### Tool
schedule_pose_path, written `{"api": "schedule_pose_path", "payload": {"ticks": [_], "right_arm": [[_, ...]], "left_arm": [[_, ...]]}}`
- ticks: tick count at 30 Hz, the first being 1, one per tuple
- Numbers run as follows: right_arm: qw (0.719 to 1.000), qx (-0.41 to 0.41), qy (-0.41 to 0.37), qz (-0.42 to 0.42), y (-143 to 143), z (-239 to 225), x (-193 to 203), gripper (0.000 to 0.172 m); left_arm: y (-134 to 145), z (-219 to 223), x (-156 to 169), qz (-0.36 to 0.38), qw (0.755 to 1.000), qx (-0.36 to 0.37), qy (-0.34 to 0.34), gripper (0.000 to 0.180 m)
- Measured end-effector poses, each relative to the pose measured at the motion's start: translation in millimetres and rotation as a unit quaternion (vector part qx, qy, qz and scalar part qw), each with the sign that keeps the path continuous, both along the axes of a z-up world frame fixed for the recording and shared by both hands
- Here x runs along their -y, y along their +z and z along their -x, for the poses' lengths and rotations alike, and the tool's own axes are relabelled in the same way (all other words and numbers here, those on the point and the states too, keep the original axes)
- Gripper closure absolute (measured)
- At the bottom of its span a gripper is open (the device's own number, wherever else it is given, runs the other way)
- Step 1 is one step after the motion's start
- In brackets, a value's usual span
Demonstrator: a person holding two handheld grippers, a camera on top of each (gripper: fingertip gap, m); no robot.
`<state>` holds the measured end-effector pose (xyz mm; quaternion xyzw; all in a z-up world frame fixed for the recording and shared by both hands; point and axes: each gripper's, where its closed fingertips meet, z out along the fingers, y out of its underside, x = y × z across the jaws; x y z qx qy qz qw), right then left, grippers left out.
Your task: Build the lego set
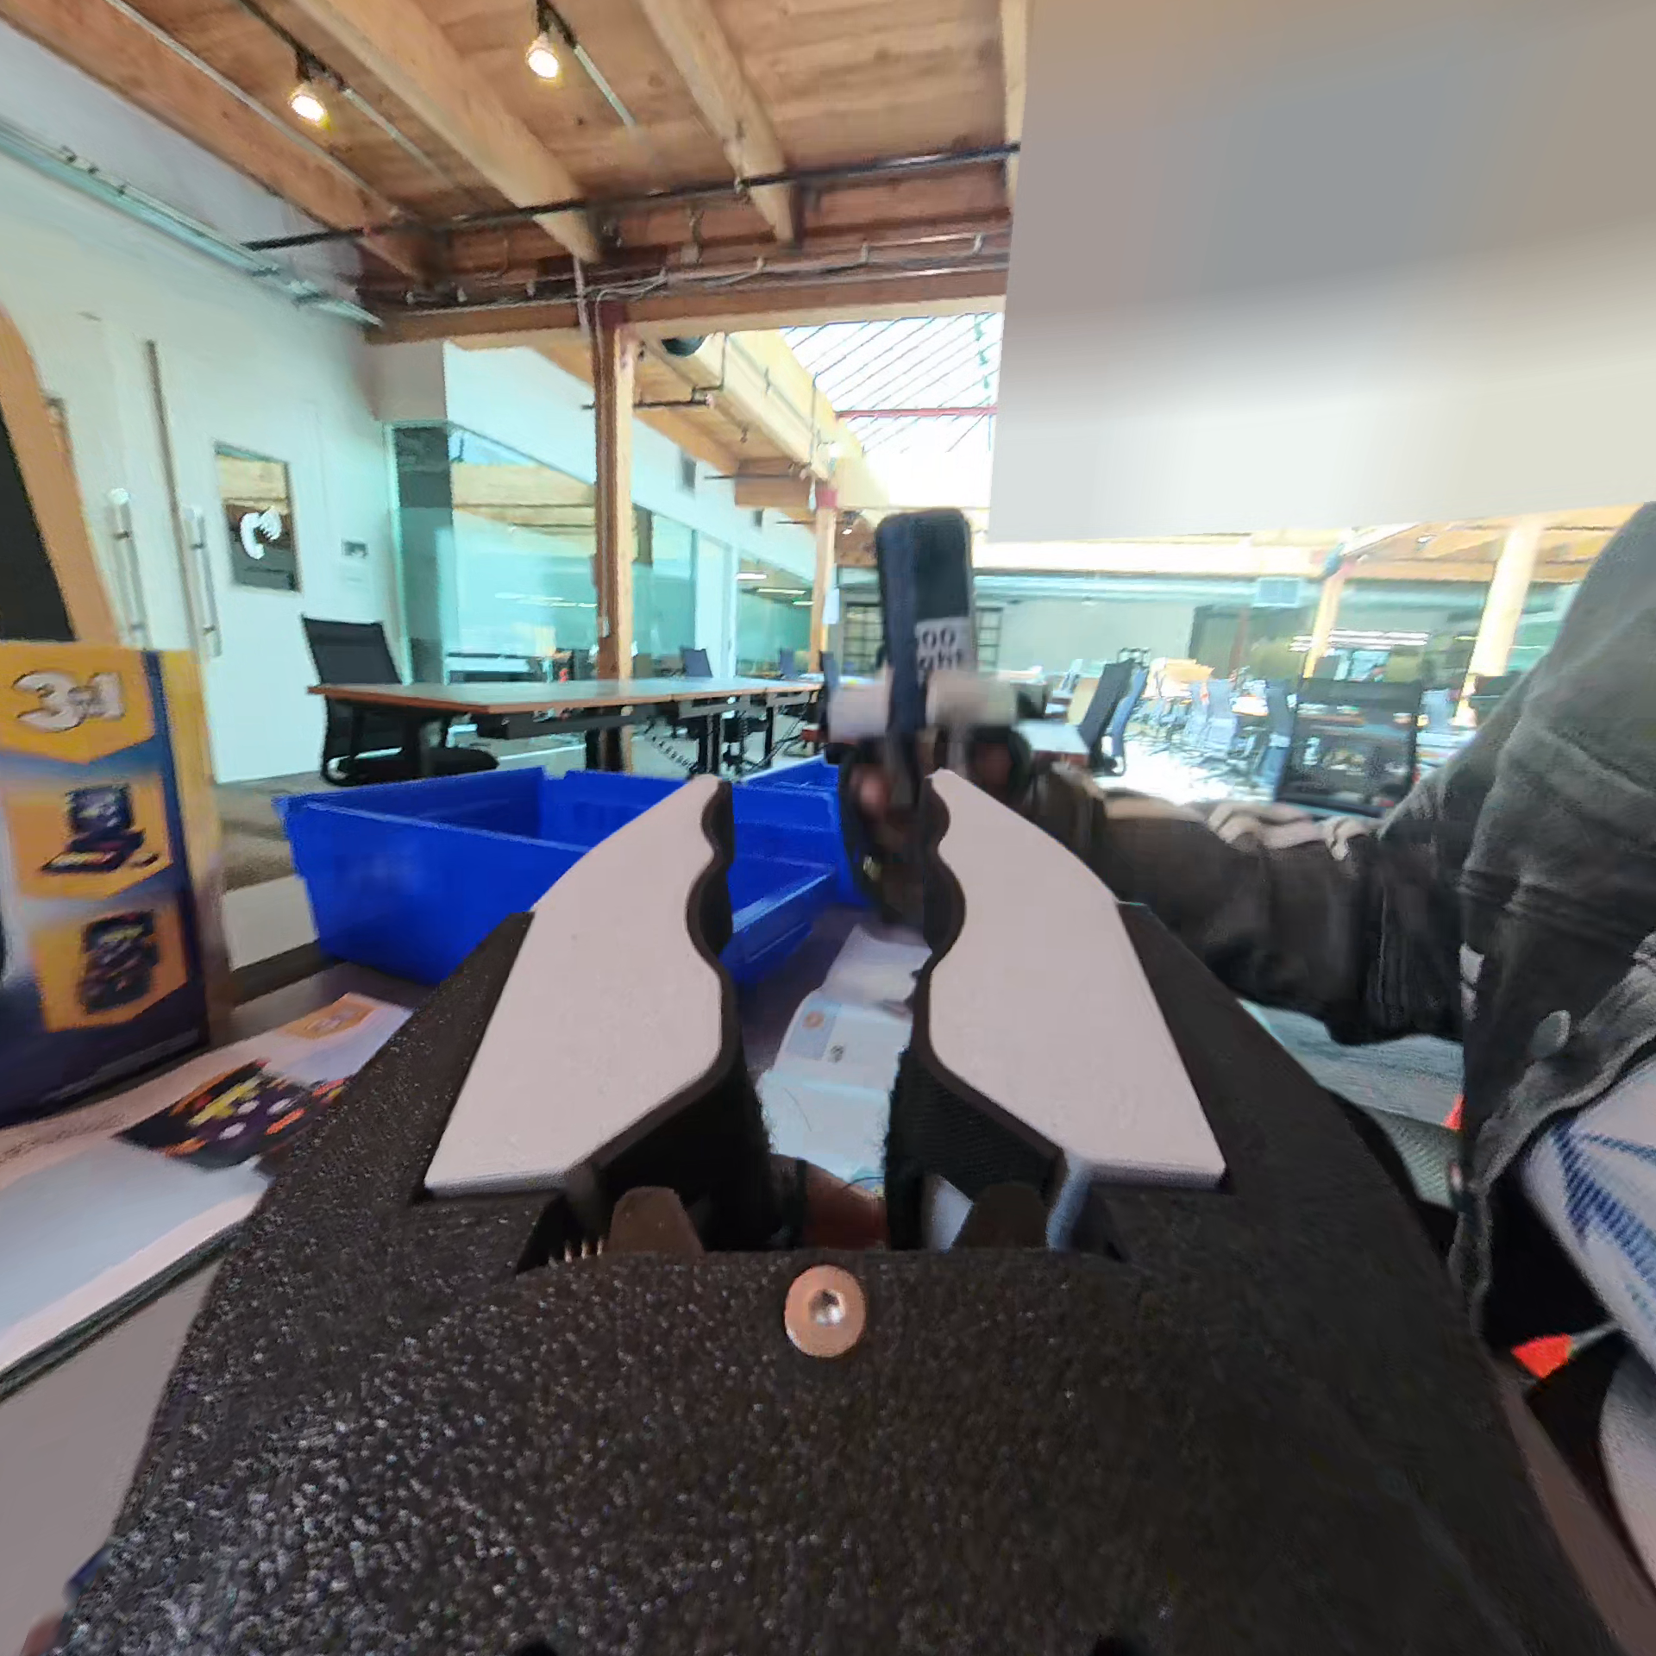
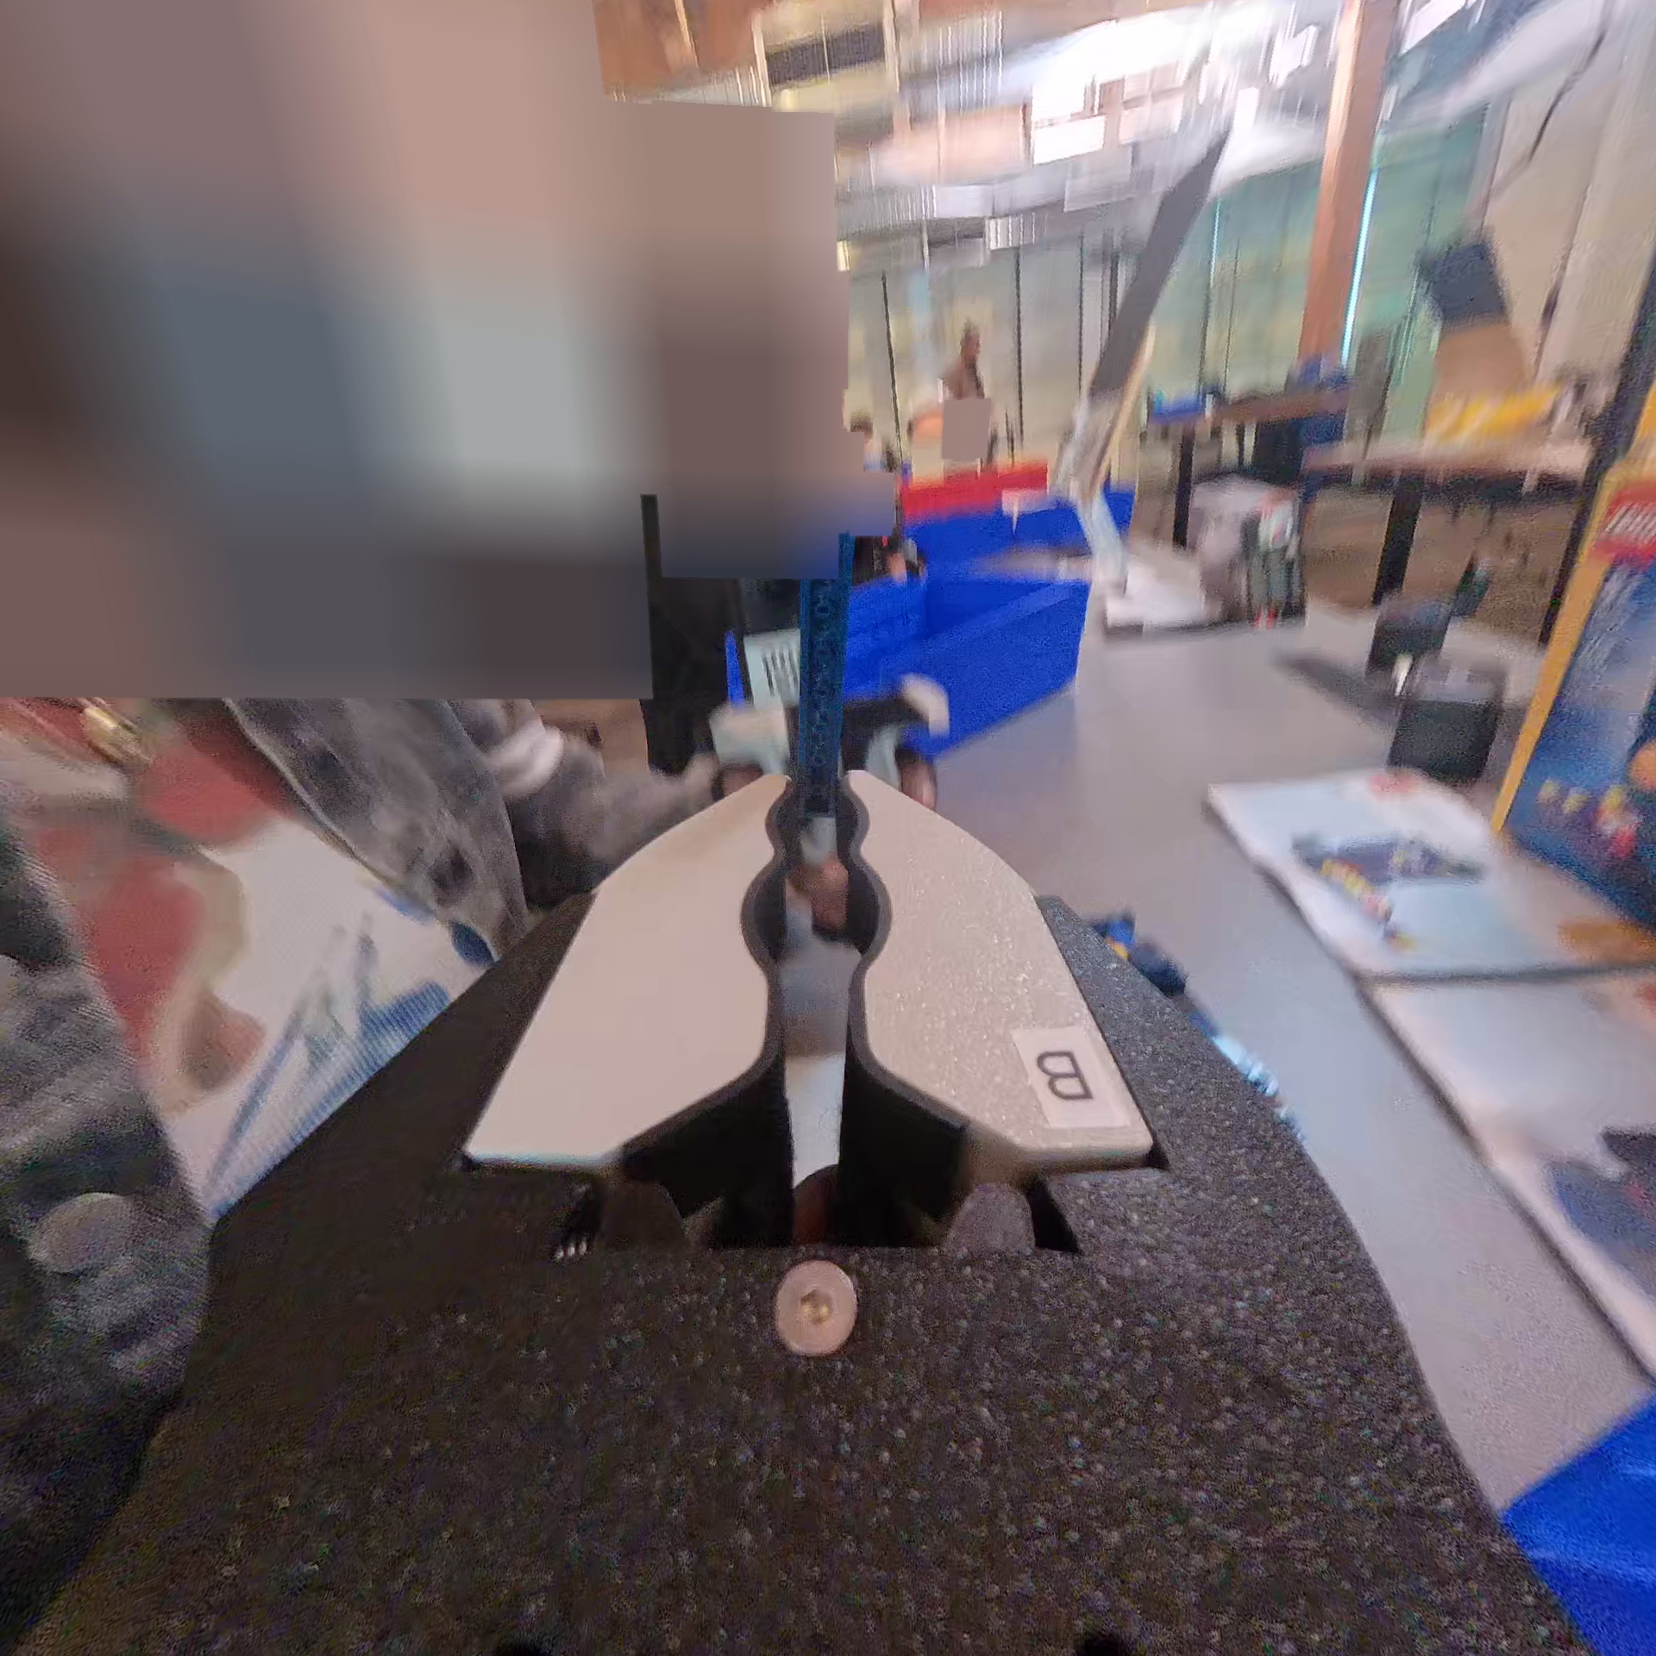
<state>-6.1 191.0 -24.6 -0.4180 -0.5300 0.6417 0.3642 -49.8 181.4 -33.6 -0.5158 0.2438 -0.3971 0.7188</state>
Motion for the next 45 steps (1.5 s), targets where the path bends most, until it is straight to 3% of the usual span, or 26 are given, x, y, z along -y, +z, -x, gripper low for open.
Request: {"api": "schedule_pose_path", "payload": {"ticks": [2,4,9,12,15,16,18,21,26,29,34,38,42,45], "right_arm": [[0.998,0.053,0.009,-0.019,-31,16,20,0.164],[0.997,0.067,0.016,-0.016,-43,26,30,0.164],[0.995,0.086,0.018,-0.034,-55,38,38,0.164],[0.995,0.086,0.02,-0.038,-56,41,42,0.164],[0.99,0.128,0.008,-0.059,-67,36,36,0.163],[0.986,0.147,-0.006,-0.075,-69,30,29,0.155],[0.981,0.155,-0.041,-0.113,-62,17,15,0.151],[0.964,0.179,-0.06,-0.184,-53,8,15,0.152],[0.91,0.298,-0.052,-0.282,-91,12,23,0.152],[0.889,0.326,-0.057,-0.317,-106,14,19,0.16],[0.887,0.324,-0.051,-0.325,-111,14,17,0.164],[0.917,0.284,-0.073,-0.269,-97,8,-1,0.164],[0.958,0.199,-0.103,-0.179,-67,-1,-21,0.164],[0.965,0.178,-0.108,-0.156,-64,-1,-28,0.164]], "left_arm": [[3,-9,6,-0.003,1.0,-0.004,-0.015,0.142],[-2,-16,11,0.001,0.999,-0.016,-0.033,0.146],[-8,-27,19,0.014,0.996,-0.039,-0.075,0.158],[-17,-31,18,0.018,0.995,-0.079,-0.066,0.172],[-26,-31,18,0.026,0.988,-0.131,-0.073,0.173],[-30,-29,15,0.025,0.986,-0.154,-0.059,0.173],[-49,-25,10,0.018,0.967,-0.251,-0.028,0.173],[-83,-24,5,0.01,0.92,-0.393,0.002,0.173],[-106,-31,5,0.007,0.888,-0.459,0.004,0.173],[-109,-32,5,0.012,0.887,-0.461,0.002,0.173],[-111,-31,5,0.019,0.889,-0.458,-0.003,0.173],[-91,-15,-5,-0.007,0.904,-0.424,0.044,0.162],[-59,15,-11,0.009,0.941,-0.331,0.067,0.162],[-43,38,-16,0.025,0.959,-0.268,0.085,0.162]]}}
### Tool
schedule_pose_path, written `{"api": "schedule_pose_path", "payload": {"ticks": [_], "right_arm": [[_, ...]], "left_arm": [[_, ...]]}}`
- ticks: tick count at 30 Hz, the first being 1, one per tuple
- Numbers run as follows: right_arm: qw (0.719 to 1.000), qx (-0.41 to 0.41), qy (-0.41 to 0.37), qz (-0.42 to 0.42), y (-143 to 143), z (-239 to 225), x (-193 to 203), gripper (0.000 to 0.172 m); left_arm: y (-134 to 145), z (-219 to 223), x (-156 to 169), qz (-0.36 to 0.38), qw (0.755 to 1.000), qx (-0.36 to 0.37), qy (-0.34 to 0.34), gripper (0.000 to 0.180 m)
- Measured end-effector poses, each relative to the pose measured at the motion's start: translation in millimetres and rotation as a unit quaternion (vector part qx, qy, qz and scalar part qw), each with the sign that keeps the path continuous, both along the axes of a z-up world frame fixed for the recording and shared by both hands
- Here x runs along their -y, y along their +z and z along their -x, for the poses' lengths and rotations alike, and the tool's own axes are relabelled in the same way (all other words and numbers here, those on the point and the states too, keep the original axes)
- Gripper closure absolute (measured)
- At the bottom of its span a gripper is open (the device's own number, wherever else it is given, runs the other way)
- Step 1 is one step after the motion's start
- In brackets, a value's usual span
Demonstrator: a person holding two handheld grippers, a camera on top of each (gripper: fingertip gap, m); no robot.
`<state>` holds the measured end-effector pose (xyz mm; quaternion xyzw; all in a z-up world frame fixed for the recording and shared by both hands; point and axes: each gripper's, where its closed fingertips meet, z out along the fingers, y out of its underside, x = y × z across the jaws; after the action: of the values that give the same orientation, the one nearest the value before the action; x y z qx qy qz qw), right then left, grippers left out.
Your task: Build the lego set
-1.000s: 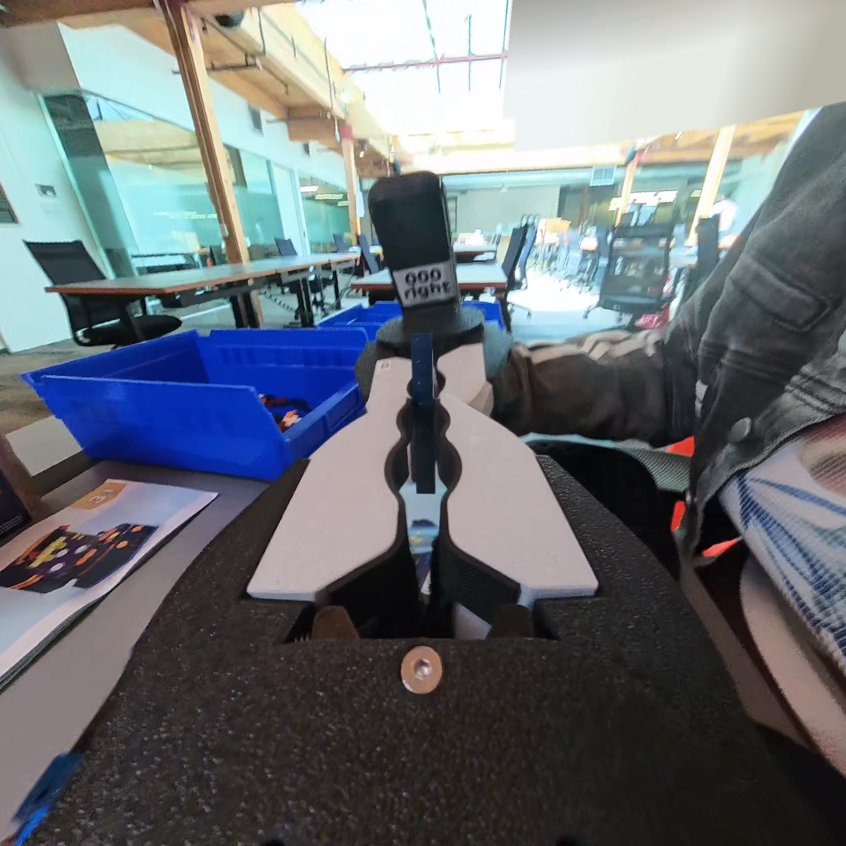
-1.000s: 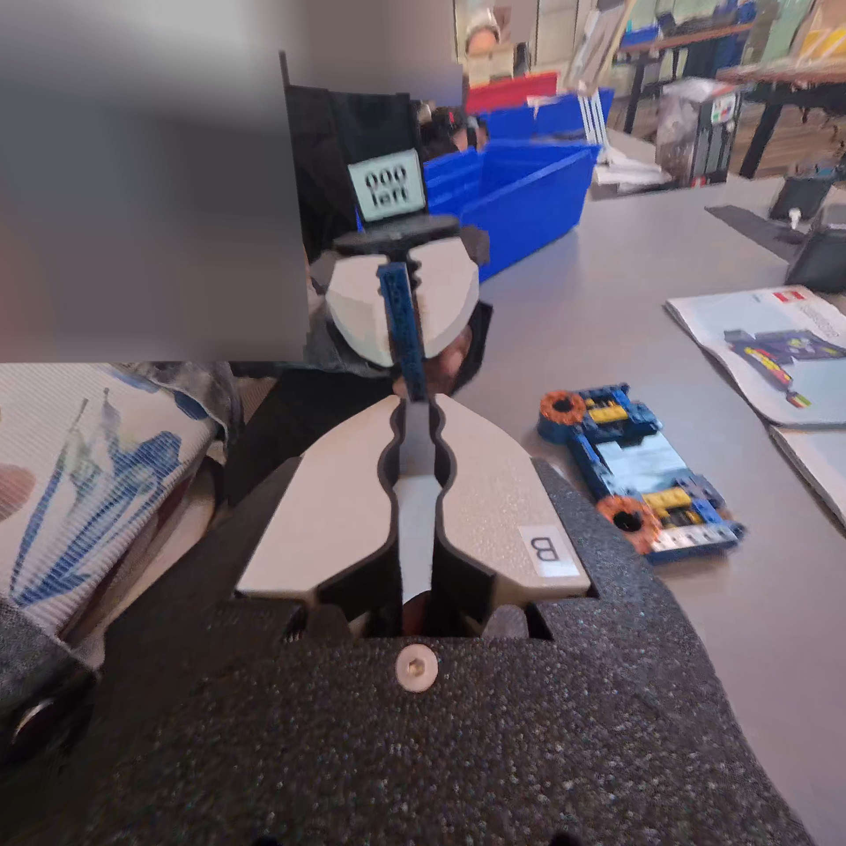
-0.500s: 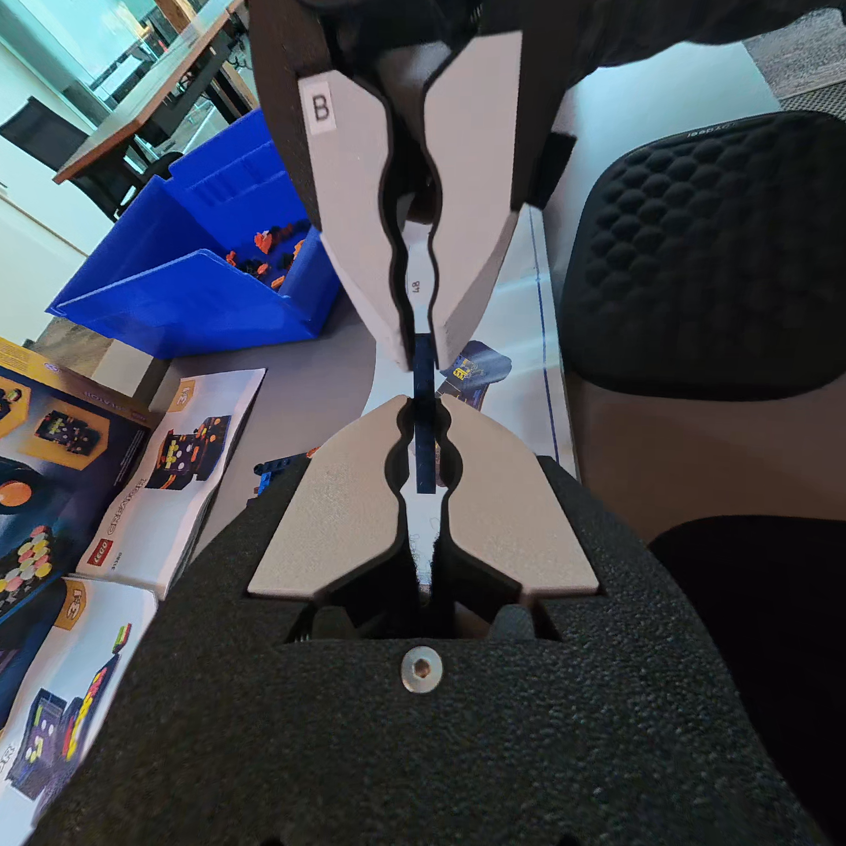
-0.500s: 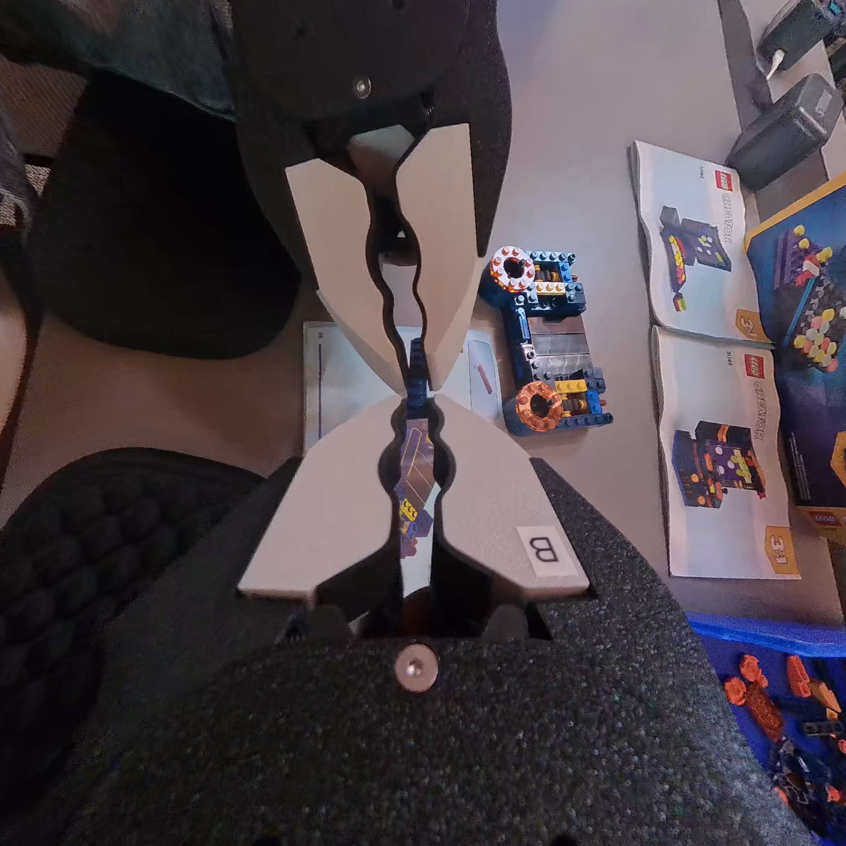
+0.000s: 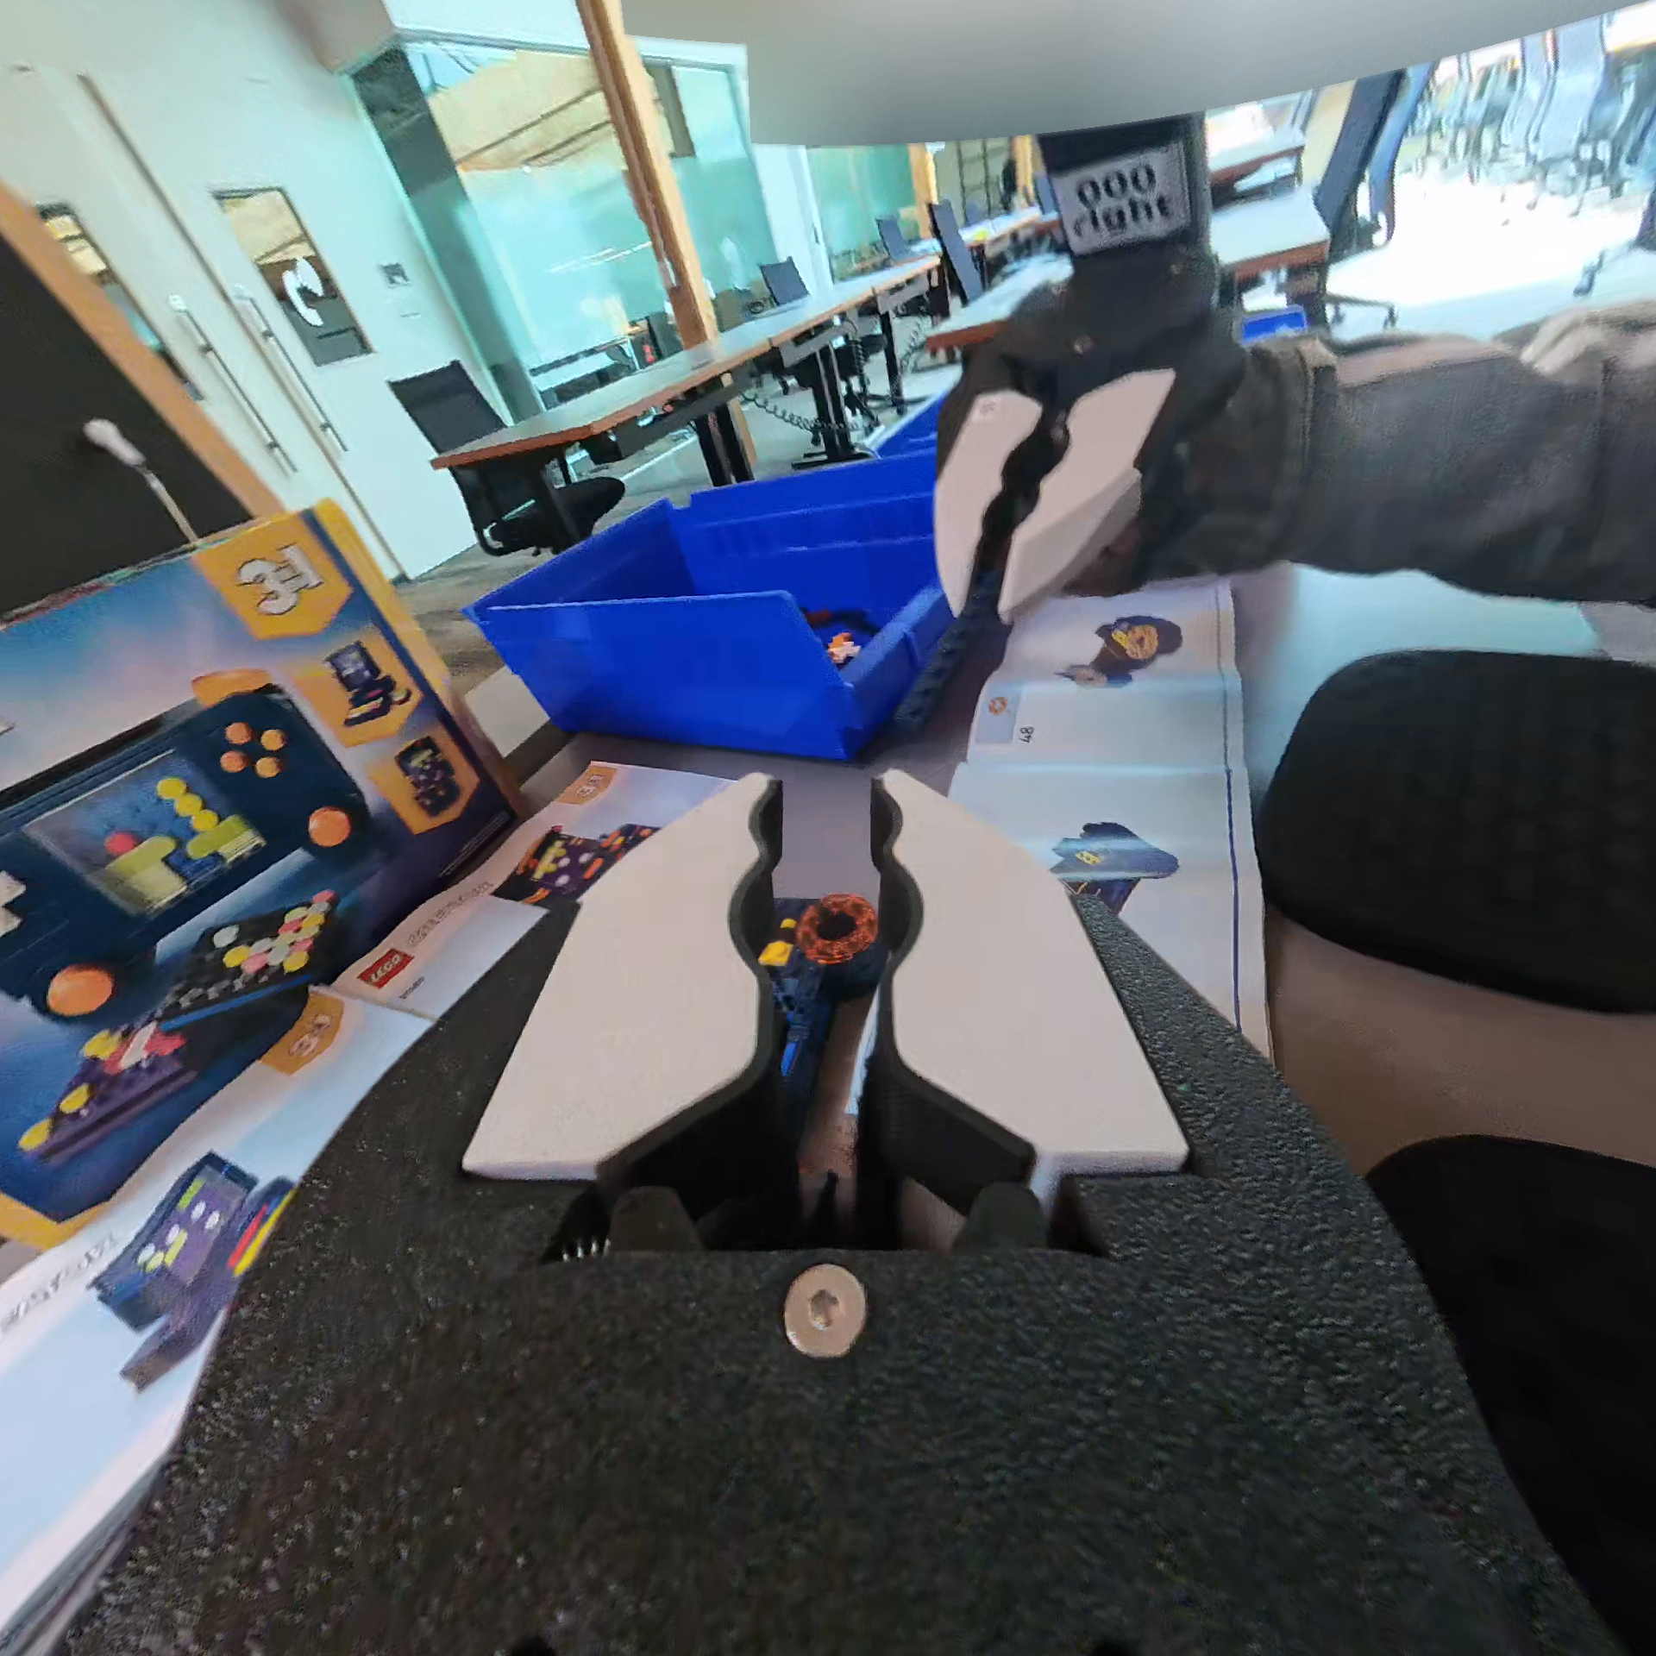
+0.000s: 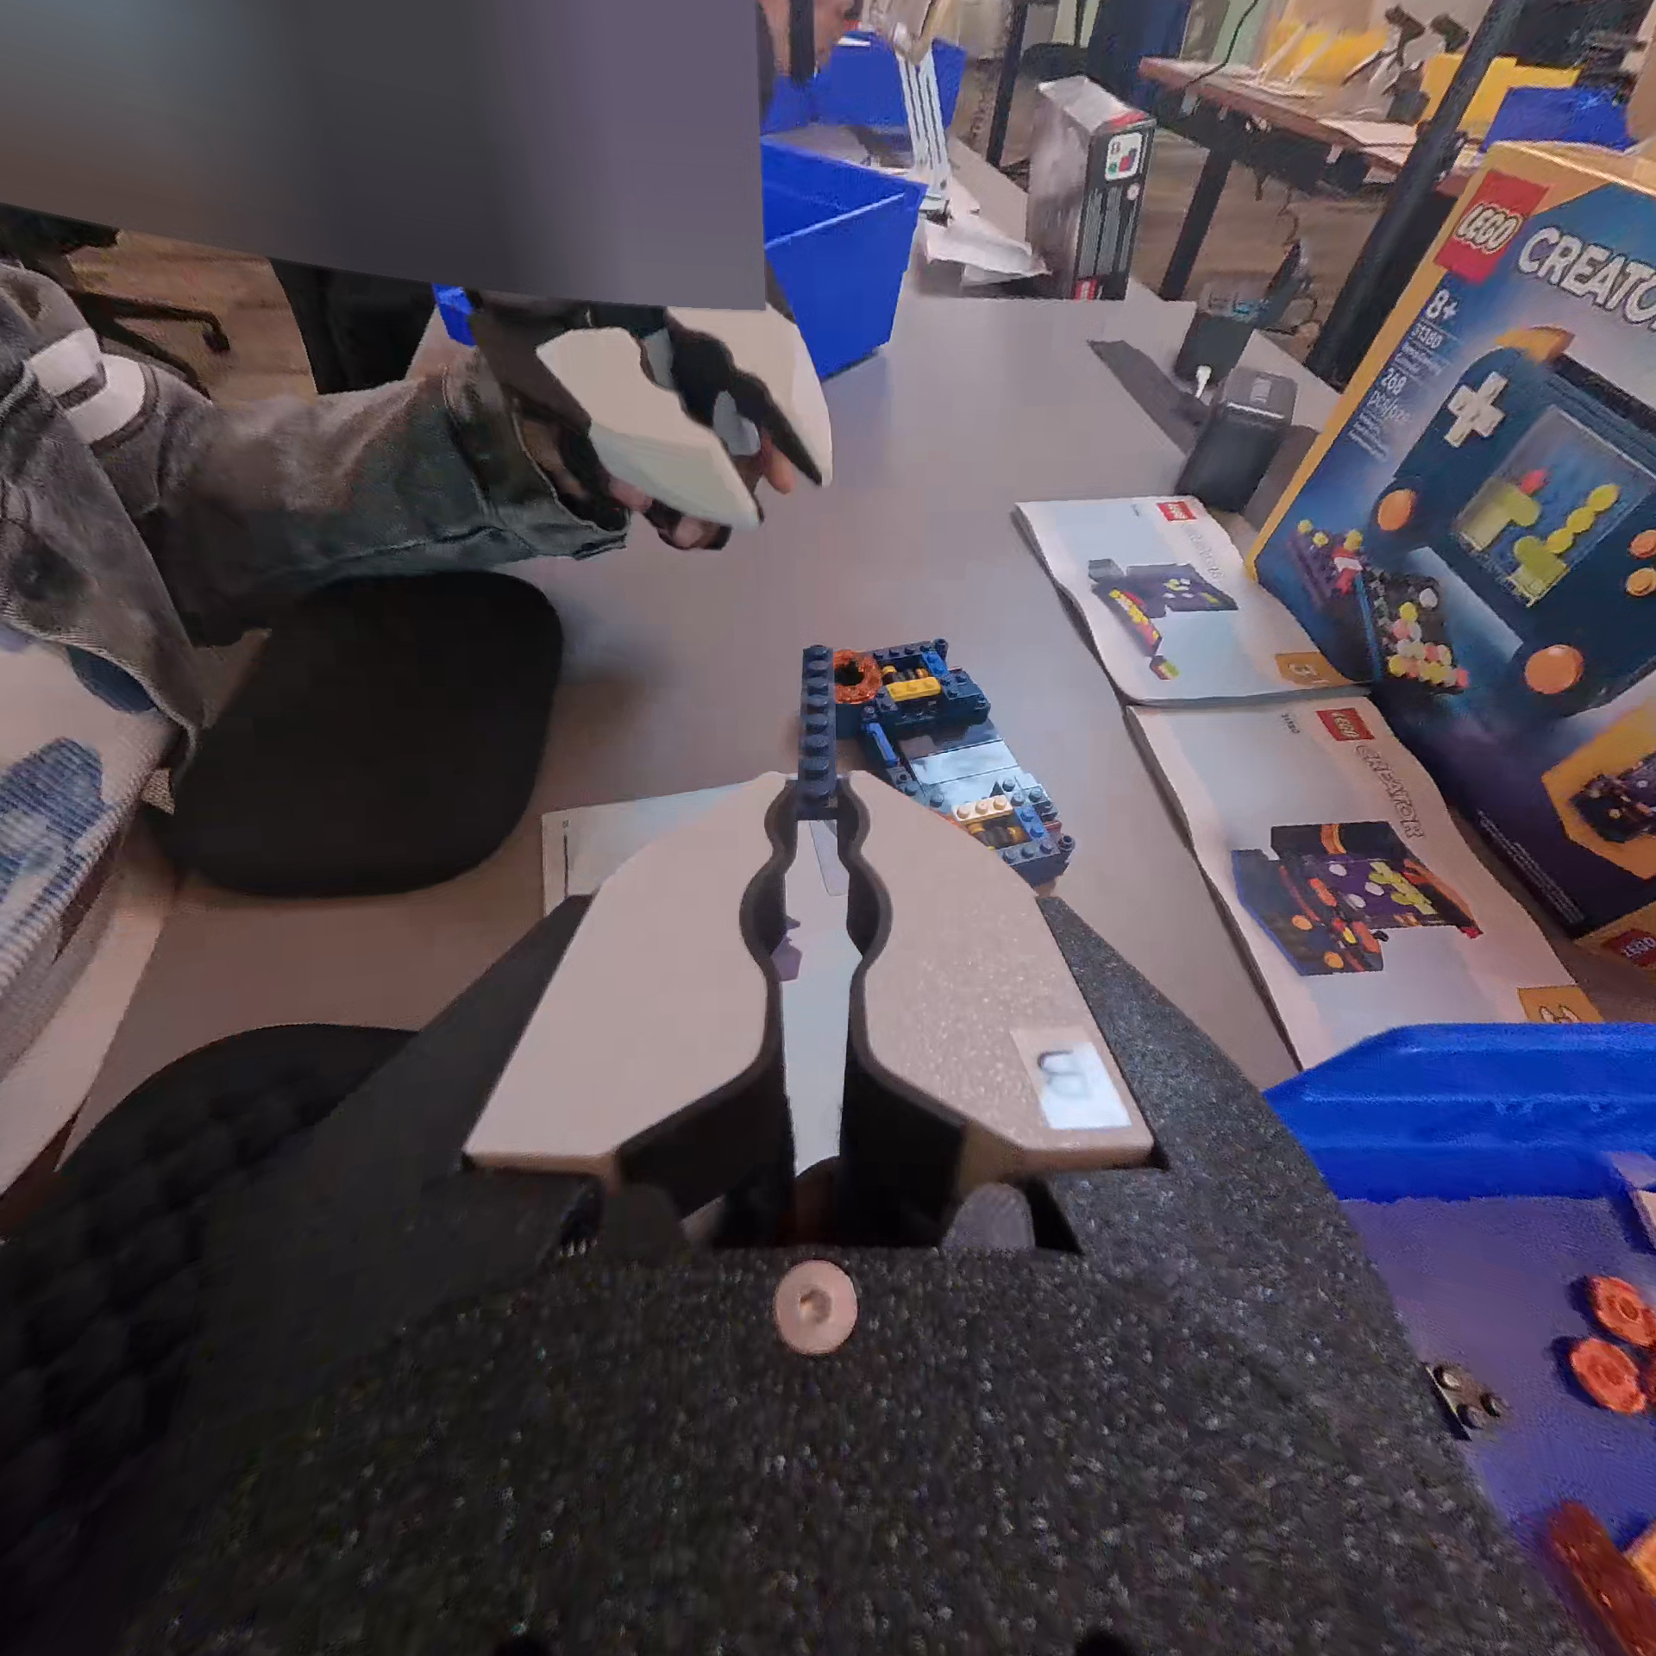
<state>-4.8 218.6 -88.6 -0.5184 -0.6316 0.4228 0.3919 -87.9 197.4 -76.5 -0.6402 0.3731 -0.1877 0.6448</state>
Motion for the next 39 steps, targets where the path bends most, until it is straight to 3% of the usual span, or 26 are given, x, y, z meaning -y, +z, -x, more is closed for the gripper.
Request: {"api": "schedule_pose_path", "payload": {"ticks": [11,22,28,39], "right_arm": [[0.997,0.043,0.058,-0.002,-13,35,-6,0.164],[0.984,0.175,0.037,-0.025,-50,50,-31,0.164],[0.983,0.171,0.056,-0.028,-46,66,-36,0.164],[0.975,0.191,0.112,-0.018,-73,86,-22,0.164]], "left_arm": [[-23,17,-3,0.078,0.997,0.008,-0.014,0.161],[-56,37,-6,0.128,0.989,-0.075,0.011,0.16],[-72,31,-4,0.152,0.983,-0.102,-0.003,0.157],[-83,37,-9,0.155,0.979,-0.134,0.019,0.151]]}}
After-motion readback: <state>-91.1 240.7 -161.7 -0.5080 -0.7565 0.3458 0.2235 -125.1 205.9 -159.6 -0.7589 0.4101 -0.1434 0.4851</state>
